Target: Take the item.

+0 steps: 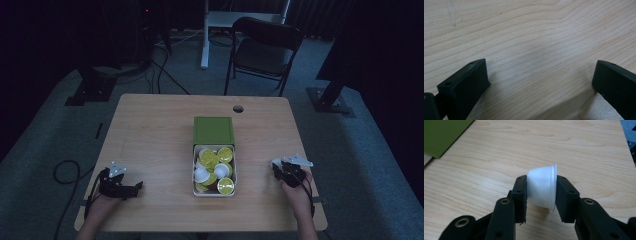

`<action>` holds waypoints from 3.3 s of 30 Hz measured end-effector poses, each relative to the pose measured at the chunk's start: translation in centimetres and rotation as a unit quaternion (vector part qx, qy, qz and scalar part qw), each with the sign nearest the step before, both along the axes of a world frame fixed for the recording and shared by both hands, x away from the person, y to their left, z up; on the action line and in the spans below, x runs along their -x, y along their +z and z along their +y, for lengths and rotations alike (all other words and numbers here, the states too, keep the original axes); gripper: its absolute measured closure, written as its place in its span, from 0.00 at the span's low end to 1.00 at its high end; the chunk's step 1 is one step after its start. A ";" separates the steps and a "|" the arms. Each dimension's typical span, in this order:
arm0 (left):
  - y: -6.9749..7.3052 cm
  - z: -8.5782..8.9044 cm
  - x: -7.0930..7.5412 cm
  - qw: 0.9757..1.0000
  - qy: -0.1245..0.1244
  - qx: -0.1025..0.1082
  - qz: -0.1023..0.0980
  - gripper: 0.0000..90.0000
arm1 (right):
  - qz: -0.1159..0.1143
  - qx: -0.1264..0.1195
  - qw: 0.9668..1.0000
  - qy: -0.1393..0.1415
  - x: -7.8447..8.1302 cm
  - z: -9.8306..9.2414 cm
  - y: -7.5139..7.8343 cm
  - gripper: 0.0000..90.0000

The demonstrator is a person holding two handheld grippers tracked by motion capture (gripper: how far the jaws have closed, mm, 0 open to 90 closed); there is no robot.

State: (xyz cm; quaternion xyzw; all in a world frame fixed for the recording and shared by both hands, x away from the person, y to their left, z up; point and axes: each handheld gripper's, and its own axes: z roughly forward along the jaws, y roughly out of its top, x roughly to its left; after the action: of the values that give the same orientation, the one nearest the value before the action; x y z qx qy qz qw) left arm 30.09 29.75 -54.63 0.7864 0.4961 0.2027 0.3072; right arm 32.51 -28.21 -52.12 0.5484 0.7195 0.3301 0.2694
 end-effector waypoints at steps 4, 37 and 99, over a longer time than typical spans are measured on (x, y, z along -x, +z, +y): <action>0.0 0.0 0.0 1.000 0.000 0.000 0.000 0.01 | 0.024 -0.008 1.000 -0.003 -0.1 0.1 -0.4 0.67; 0.0 0.0 0.0 1.000 0.000 0.000 0.000 0.01 | -0.013 -0.031 0.999 0.021 0.3 2.4 3.3 0.40; 0.0 0.0 0.0 1.000 0.000 0.000 0.000 0.01 | 0.015 -0.033 0.987 0.155 0.7 6.0 -1.4 0.15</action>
State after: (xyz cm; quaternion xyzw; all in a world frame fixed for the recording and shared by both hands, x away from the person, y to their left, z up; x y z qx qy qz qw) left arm 30.08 29.76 -54.64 0.7867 0.4958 0.2027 0.3070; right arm 31.77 -22.19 -53.57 0.4435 0.7885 0.3832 0.1863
